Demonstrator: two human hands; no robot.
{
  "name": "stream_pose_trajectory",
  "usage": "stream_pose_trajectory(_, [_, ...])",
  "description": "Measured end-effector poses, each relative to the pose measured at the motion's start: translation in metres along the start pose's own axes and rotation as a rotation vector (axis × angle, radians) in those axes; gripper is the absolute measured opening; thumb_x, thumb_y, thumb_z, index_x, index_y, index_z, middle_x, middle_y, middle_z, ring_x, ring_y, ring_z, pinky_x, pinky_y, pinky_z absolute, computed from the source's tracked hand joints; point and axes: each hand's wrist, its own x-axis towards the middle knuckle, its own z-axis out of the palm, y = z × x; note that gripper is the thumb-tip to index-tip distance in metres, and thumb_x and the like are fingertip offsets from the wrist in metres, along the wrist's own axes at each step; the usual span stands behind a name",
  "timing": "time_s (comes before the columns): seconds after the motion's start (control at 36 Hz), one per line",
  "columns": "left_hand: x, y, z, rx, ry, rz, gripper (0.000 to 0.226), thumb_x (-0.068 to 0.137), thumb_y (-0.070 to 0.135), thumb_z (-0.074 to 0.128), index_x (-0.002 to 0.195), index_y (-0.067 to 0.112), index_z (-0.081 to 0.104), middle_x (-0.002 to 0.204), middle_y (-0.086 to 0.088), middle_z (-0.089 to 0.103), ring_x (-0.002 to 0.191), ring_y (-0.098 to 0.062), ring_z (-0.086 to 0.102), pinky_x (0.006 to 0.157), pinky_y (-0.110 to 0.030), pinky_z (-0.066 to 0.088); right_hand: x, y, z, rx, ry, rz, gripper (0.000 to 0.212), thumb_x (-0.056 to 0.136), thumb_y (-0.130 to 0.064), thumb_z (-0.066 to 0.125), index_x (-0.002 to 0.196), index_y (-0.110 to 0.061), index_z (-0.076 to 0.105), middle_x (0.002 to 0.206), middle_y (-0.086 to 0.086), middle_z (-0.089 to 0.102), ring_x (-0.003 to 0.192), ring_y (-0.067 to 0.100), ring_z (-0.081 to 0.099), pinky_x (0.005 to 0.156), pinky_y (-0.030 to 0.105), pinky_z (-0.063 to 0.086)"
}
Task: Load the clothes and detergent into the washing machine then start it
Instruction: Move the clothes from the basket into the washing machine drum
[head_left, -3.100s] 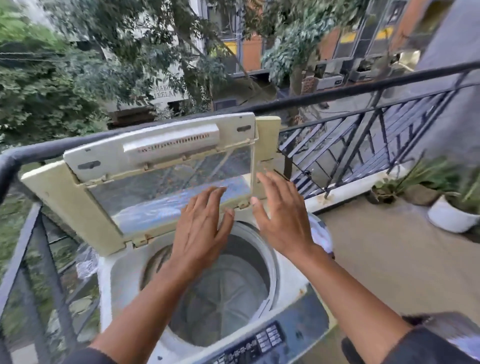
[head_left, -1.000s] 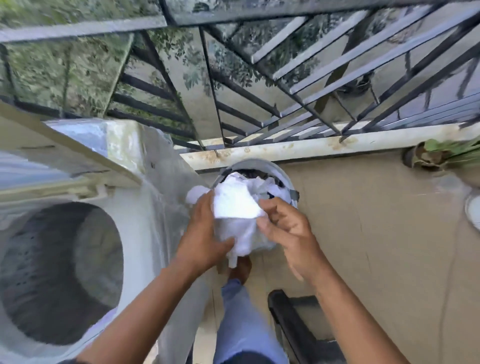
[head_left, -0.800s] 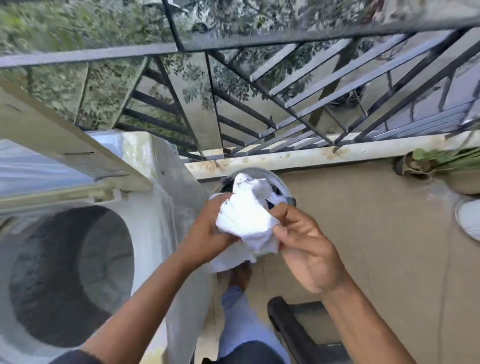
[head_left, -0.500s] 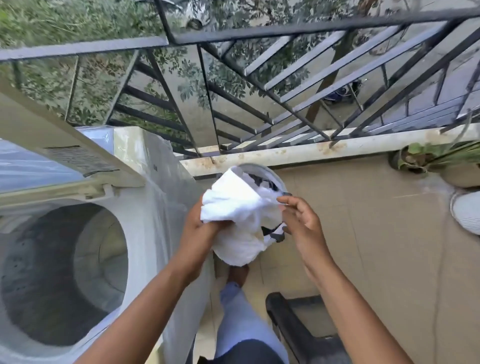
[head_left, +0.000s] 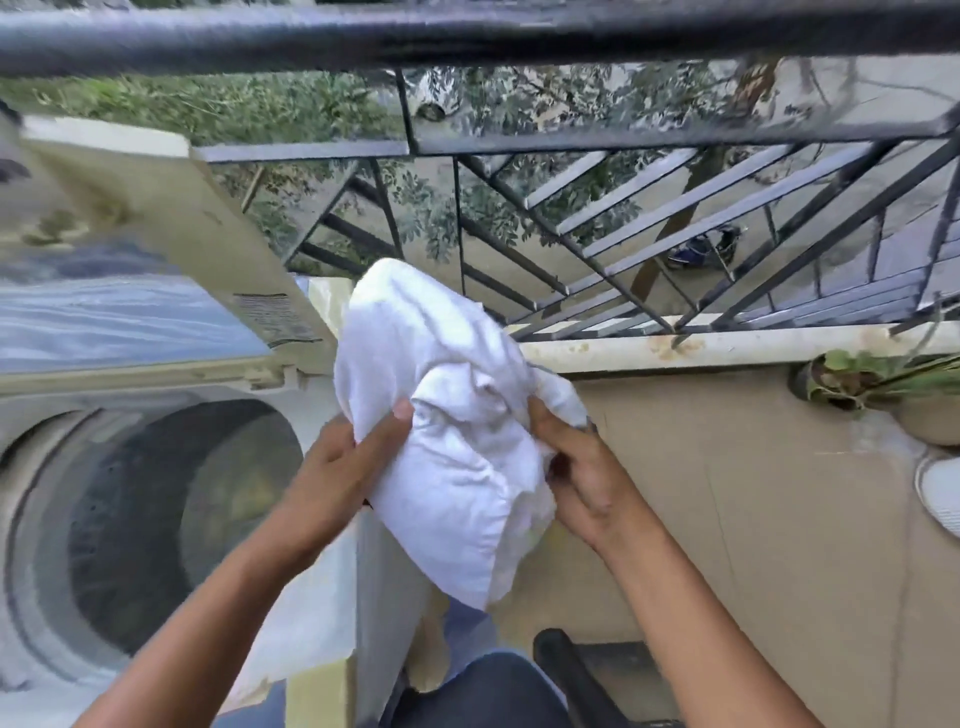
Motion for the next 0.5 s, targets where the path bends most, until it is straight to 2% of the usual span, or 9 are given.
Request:
stream_pose_trajectory(0.06, [-0.013,0.005,-0.02,0.067,0.045,0.092,0.038,0.101,0.055,0.055,0.11,0.029,0.081,0.113,0.002,0.081,0.106,-0.012,0.077,0.08,-0.02,0.059,0.0,-0.008,0.019,-0.141,-0.012,-0.035,0.036,0.102,-0.031,0.065,0.133,-0.013,0.067,0.133,0.015,0.068,0.125,0.033,0.065,0.098,0.043,0.055])
stream_pose_trajectory(0.14, [-0.046,0.004,-0.079,0.122,0.158,0.193,0.065,0.093,0.067,0.053,0.09,0.006,0.075,0.091,-0.011,0.079,0.082,-0.019,0.07,0.071,-0.035,0.053,-0.003,-0.004,0.067,-0.378,-0.075,-0.076,0.039,0.104,-0.035,0.063,0.133,-0.009,0.065,0.131,0.022,0.068,0.123,0.04,0.065,0.102,0.056,0.054])
stream_pose_trajectory(0.17, [-0.044,0.004,-0.088,0.153,0.182,0.203,0.069,0.092,0.07,0.053,0.079,0.004,0.068,0.077,-0.014,0.073,0.072,-0.017,0.062,0.066,-0.033,0.048,-0.004,-0.011,0.07,-0.43,-0.058,-0.105,0.038,0.104,-0.036,0.062,0.132,-0.009,0.066,0.128,0.02,0.07,0.12,0.039,0.067,0.101,0.057,0.054])
stream_pose_trajectory(0.25, [-0.058,0.007,-0.122,0.338,0.366,0.275,0.06,0.097,0.065,0.051,0.058,0.021,0.046,0.047,0.012,0.038,0.047,0.002,0.032,0.043,-0.018,0.025,-0.004,-0.019,0.083,-0.568,0.003,-0.203,0.043,0.1,-0.049,0.063,0.121,-0.012,0.072,0.115,0.023,0.074,0.109,0.043,0.071,0.093,0.064,0.056])
stream_pose_trajectory(0.31, [-0.084,0.002,-0.162,0.406,0.474,0.317,0.053,0.108,0.049,0.052,0.059,0.029,0.054,0.045,0.018,0.035,0.041,0.004,0.029,0.039,-0.013,0.02,-0.002,-0.006,0.105,-0.607,-0.003,-0.233,0.054,0.096,-0.056,0.064,0.11,-0.004,0.072,0.108,0.041,0.065,0.099,0.043,0.071,0.081,0.06,0.055])
stream_pose_trajectory(0.36, [-0.108,-0.007,-0.197,0.411,0.554,0.33,0.047,0.107,0.053,0.052,0.067,0.03,0.062,0.046,0.019,0.038,0.041,0.005,0.032,0.038,-0.013,0.022,0.0,0.012,0.129,-0.692,-0.038,-0.242,0.064,0.095,-0.062,0.062,0.104,0.001,0.068,0.1,0.047,0.058,0.084,0.029,0.063,0.073,0.046,0.049])
stream_pose_trajectory(0.42, [-0.128,-0.013,-0.225,0.35,0.614,0.33,0.047,0.105,0.059,0.052,0.073,0.028,0.066,0.046,0.02,0.043,0.04,0.006,0.035,0.037,-0.013,0.025,0.003,0.032,0.153,-0.737,-0.069,-0.268,0.067,0.096,-0.065,0.058,0.1,0.002,0.066,0.086,0.038,0.063,0.076,0.022,0.057,0.067,0.04,0.046])
stream_pose_trajectory(0.47, [-0.143,-0.024,-0.249,0.311,0.685,0.332,0.041,0.109,0.046,0.053,0.075,0.032,0.071,0.049,0.022,0.051,0.042,0.007,0.041,0.039,-0.01,0.03,0.009,0.053,0.176,-0.772,-0.074,-0.279,0.064,0.098,-0.062,0.056,0.089,0.001,0.064,0.07,0.023,0.055,0.07,0.016,0.051,0.066,0.036,0.04])
stream_pose_trajectory(0.5, [-0.158,-0.031,-0.267,0.309,0.743,0.313,0.041,0.109,0.048,0.053,0.077,0.032,0.072,0.051,0.021,0.054,0.044,0.006,0.043,0.041,-0.01,0.033,0.013,0.071,0.194,-0.798,-0.07,-0.3,0.054,0.1,-0.058,0.056,0.076,-0.011,0.066,0.062,0.007,0.053,0.066,0.01,0.05,0.065,0.029,0.038])
